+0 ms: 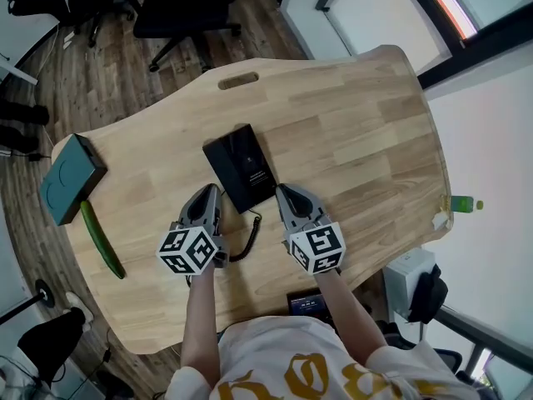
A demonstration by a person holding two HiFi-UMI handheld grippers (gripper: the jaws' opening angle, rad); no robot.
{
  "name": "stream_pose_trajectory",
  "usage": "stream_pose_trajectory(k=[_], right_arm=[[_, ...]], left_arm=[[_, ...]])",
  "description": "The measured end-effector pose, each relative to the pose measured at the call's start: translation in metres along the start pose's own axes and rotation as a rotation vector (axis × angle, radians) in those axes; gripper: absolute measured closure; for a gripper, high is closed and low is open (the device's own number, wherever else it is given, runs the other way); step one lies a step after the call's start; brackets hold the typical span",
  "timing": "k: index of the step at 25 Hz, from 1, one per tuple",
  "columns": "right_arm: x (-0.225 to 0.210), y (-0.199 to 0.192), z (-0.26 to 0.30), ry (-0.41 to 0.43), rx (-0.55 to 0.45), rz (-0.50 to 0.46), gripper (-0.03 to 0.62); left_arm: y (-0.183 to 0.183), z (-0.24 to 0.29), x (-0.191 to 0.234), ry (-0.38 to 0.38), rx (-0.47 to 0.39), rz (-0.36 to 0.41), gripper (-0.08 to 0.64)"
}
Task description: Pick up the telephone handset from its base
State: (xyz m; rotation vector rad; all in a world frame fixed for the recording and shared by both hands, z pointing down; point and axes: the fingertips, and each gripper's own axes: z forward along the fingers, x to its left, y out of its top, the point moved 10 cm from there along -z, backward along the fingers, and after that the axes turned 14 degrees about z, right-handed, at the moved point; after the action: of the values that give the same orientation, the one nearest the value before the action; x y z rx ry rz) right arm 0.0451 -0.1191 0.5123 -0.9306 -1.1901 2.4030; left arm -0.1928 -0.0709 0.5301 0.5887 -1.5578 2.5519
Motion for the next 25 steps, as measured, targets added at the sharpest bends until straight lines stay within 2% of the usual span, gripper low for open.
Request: stream_pose_trajectory(k=[4,7,9,16,19,25], right_arm=[[-0.001,-0.004,0.004,0.013,0.013,-0.001,0.587],[-0.002,-0.006,0.008,0.011,0.016,0.007,0.586],[-0.003,-0.008,0.011,0.01,0.021,0.016,0.586],[-0.005,-0.013,0.015,0.031,0.014,0.035,0.586],[-0.005,-0.013,0.015,0.037,0.008,0.04,0.587],[-0.007,-0.017,0.016,0.035,0.022,0.043,0.586]], left_arm=[[-0.005,0.007,0.001,-0.024,0.019,-0.027,0.547],[-0.008,0.011,0.003,-0.047,0.025,-0.061,0.488],[-0.009,0.013,0.003,-0.058,0.021,-0.083,0.475],[-0.013,0.024,0.005,-0.088,0.025,-0.105,0.392],[-0.01,0.029,0.006,-0.099,0.033,-0.101,0.39],[-0.004,0.039,0.002,-0.128,0.089,-0.039,0.388]])
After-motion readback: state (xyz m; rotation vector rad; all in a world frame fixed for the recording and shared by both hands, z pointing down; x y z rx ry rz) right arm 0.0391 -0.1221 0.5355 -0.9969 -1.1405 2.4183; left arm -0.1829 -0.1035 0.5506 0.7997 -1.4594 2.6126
